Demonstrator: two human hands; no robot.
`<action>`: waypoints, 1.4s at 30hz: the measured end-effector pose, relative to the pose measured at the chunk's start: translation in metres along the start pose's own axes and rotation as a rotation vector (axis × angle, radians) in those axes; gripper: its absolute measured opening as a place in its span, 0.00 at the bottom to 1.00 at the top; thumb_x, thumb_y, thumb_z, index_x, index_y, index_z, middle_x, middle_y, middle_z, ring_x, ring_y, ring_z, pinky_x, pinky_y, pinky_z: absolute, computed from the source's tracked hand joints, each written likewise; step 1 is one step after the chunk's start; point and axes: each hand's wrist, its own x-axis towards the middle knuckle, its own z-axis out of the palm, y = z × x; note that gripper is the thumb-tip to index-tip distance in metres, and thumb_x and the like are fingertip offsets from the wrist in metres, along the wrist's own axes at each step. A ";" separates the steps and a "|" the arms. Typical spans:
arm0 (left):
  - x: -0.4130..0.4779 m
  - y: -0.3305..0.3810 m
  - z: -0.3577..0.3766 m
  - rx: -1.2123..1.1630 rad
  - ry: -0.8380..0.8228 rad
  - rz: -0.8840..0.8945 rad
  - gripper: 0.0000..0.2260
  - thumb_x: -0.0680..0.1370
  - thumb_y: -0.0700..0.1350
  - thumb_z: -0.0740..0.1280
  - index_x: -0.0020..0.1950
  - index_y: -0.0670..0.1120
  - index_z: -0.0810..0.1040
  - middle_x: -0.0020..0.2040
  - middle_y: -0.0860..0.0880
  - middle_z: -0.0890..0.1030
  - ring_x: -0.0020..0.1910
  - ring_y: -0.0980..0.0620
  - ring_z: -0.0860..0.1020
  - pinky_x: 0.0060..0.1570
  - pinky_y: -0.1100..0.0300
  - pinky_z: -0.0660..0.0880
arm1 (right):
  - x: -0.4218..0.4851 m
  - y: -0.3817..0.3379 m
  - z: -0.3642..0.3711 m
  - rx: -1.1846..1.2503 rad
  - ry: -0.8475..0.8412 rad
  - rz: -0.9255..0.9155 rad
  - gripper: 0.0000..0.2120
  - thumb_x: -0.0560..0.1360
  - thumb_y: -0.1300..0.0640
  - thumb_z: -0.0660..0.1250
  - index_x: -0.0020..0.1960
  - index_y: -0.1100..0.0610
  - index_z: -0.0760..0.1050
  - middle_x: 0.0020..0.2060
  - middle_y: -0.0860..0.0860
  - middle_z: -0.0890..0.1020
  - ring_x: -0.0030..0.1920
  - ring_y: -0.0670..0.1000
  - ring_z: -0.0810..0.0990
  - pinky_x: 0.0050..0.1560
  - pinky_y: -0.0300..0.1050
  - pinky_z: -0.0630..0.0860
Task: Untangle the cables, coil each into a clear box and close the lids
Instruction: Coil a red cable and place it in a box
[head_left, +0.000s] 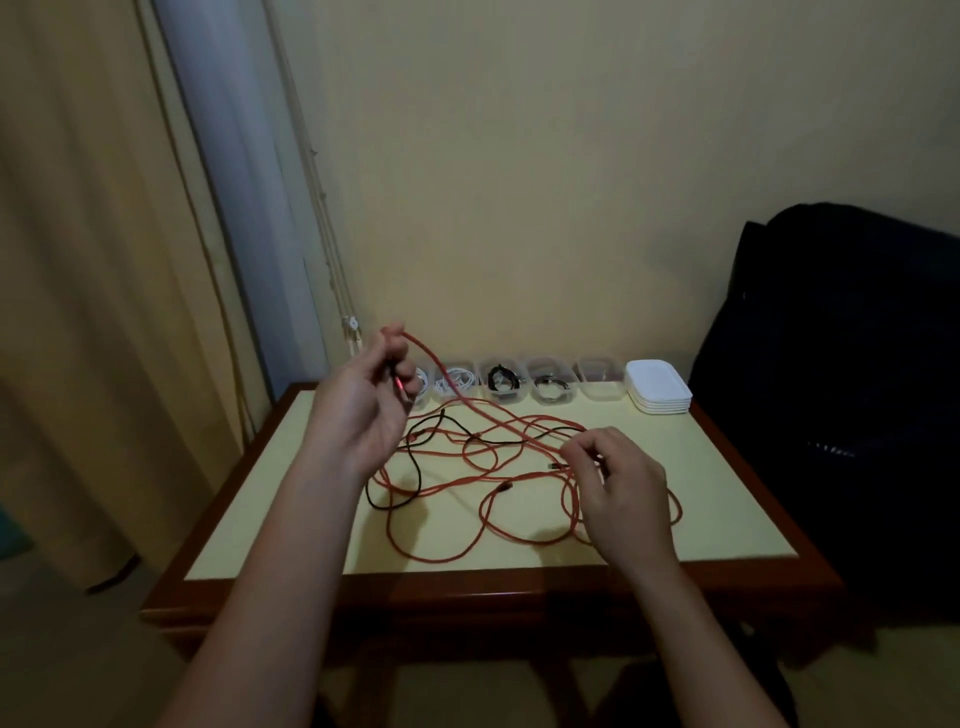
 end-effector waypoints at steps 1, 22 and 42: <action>-0.008 -0.002 0.002 0.111 -0.007 0.028 0.11 0.85 0.43 0.57 0.59 0.41 0.77 0.36 0.51 0.77 0.31 0.57 0.73 0.31 0.65 0.72 | -0.002 -0.006 -0.004 -0.045 -0.004 -0.063 0.07 0.80 0.58 0.67 0.45 0.51 0.80 0.40 0.39 0.79 0.44 0.42 0.77 0.43 0.32 0.69; -0.123 -0.023 0.045 0.291 -0.330 -0.190 0.13 0.84 0.45 0.57 0.45 0.40 0.76 0.27 0.52 0.57 0.21 0.57 0.53 0.25 0.62 0.49 | -0.001 -0.102 -0.044 0.255 0.085 -0.029 0.16 0.82 0.44 0.61 0.40 0.48 0.77 0.31 0.44 0.77 0.33 0.44 0.74 0.32 0.34 0.64; -0.126 -0.045 0.041 0.502 -0.281 0.011 0.10 0.81 0.45 0.65 0.58 0.42 0.81 0.26 0.54 0.64 0.23 0.58 0.56 0.22 0.65 0.53 | -0.021 -0.104 -0.043 0.421 -0.107 0.054 0.18 0.84 0.48 0.61 0.36 0.43 0.75 0.27 0.40 0.73 0.30 0.42 0.68 0.32 0.42 0.65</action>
